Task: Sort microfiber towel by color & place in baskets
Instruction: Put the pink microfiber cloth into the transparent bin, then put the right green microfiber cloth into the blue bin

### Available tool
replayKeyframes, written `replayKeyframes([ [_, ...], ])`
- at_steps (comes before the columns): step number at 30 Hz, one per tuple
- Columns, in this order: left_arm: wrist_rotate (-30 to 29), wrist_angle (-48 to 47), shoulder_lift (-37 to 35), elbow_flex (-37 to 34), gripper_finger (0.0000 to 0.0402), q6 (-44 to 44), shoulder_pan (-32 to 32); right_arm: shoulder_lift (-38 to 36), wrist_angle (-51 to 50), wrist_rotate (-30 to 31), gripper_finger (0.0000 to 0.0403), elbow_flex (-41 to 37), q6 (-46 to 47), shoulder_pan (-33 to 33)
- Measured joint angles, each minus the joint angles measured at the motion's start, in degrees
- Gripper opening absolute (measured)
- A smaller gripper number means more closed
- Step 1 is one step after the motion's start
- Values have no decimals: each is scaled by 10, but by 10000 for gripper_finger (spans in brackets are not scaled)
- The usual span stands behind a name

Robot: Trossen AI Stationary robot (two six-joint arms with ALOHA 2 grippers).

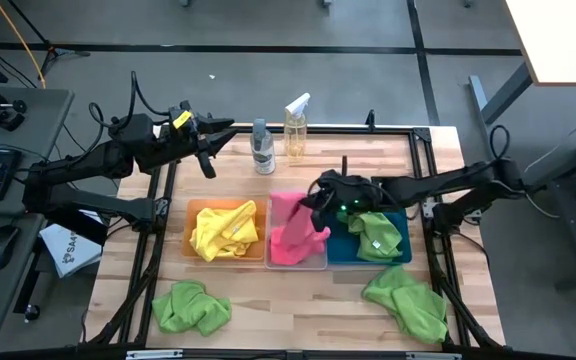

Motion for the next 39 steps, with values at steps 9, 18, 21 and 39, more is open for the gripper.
replayKeyframes([
  [9,-2,0,3,0,108,0,0,47,71,-35,0,-25,46,-39],
  [18,-2,-3,5,0,108,-21,0,106,46,-106,6,-25,119,-37],
  [21,-2,-4,5,0,108,-26,0,110,43,-136,39,-25,101,-34],
  [39,-3,-88,8,0,108,-70,0,93,-460,-165,299,187,-102,-19],
])
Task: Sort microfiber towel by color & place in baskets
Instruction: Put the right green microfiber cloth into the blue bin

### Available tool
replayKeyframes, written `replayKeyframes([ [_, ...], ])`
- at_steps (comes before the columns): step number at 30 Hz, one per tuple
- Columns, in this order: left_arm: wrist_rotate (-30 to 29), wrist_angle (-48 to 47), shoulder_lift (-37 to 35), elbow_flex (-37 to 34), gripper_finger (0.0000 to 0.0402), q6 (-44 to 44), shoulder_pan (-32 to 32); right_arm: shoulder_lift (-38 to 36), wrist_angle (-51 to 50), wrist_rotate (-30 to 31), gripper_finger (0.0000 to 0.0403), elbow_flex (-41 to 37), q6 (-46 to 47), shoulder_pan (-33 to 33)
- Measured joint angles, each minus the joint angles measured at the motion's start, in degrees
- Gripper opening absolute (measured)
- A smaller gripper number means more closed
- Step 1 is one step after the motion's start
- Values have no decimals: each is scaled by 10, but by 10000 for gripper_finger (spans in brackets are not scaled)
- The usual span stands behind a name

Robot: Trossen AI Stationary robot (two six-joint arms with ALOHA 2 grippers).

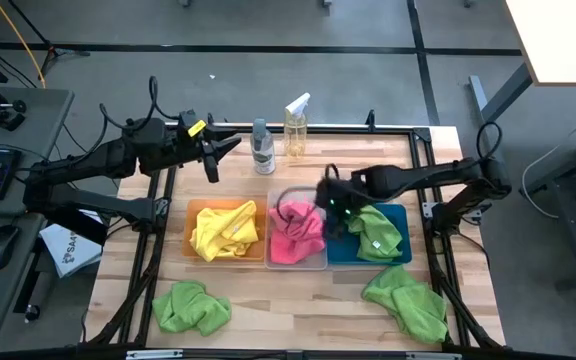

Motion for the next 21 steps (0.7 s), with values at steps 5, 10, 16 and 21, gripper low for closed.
replayKeyframes([
  [5,0,3,18,0,108,18,0,-32,-144,-21,299,-24,67,74],
  [10,55,2,52,0,108,33,1,-93,-126,-76,298,-99,280,208],
  [16,94,6,95,0,108,45,1,-102,-58,-90,298,-166,574,369],
  [21,102,28,109,0,108,68,1,-68,5,-124,298,-229,705,417],
])
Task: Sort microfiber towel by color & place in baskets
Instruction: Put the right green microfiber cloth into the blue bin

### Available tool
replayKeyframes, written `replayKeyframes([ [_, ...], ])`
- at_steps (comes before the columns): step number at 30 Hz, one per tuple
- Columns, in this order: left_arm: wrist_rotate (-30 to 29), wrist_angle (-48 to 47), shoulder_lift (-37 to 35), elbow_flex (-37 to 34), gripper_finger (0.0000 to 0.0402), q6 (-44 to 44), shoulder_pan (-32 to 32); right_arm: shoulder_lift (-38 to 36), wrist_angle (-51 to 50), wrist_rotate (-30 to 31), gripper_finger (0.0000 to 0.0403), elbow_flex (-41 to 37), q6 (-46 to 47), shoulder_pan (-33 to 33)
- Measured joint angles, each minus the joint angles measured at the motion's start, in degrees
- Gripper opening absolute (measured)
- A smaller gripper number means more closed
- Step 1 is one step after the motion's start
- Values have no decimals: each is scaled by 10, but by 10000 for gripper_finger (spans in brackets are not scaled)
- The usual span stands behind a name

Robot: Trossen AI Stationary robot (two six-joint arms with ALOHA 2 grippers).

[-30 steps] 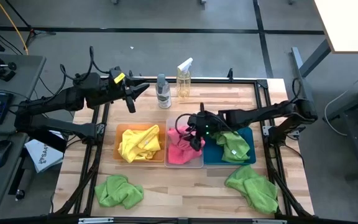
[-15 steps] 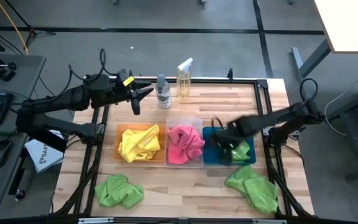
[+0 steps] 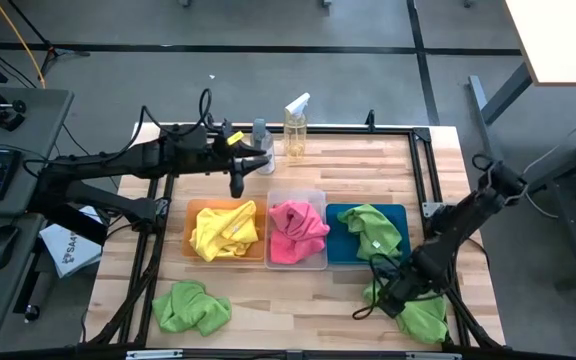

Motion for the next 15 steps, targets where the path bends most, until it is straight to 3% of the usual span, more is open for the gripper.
replayKeyframes([
  [7,27,4,-2,0,108,17,6,47,23,-19,298,-65,66,2],
  [15,27,-6,-4,0,108,8,7,79,145,-26,291,-105,72,3],
])
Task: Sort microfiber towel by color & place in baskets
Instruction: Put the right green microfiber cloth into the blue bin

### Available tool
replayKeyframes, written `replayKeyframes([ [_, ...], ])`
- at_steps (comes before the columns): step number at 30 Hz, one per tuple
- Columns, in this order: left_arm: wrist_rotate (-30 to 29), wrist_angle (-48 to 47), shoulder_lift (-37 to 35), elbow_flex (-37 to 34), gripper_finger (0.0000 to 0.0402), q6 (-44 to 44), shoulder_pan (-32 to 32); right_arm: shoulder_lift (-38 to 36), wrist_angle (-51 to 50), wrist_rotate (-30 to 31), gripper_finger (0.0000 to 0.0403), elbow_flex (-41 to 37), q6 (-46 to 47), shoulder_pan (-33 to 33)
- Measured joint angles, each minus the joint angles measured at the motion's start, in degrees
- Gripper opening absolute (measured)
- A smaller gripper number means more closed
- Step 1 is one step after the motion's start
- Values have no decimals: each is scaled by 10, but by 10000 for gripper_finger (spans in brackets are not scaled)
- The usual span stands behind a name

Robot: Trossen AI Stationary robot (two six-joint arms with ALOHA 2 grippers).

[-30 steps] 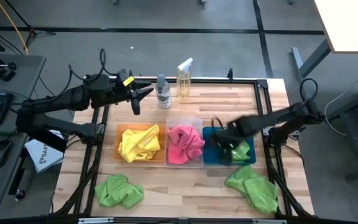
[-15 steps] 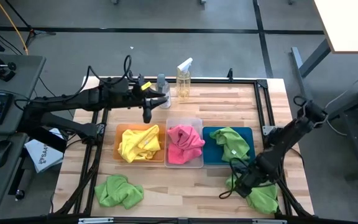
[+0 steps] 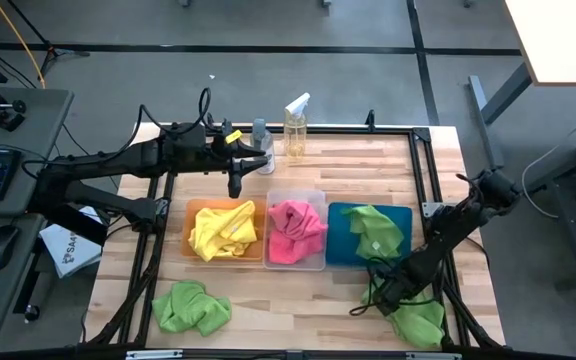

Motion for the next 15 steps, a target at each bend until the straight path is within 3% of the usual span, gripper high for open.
replayKeyframes([
  [3,0,0,0,0,108,0,0,4,1,-15,239,4,-8,0],
  [8,-4,7,-4,0,108,21,0,-1,-5,-7,37,30,-53,2],
  [9,-6,10,-6,0,108,25,0,-4,-7,-5,24,38,-62,2],
  [13,-7,27,-15,0,108,34,5,-19,-45,9,38,77,-79,2],
  [15,-7,34,-20,0,108,34,10,-28,-68,20,21,102,-97,2],
])
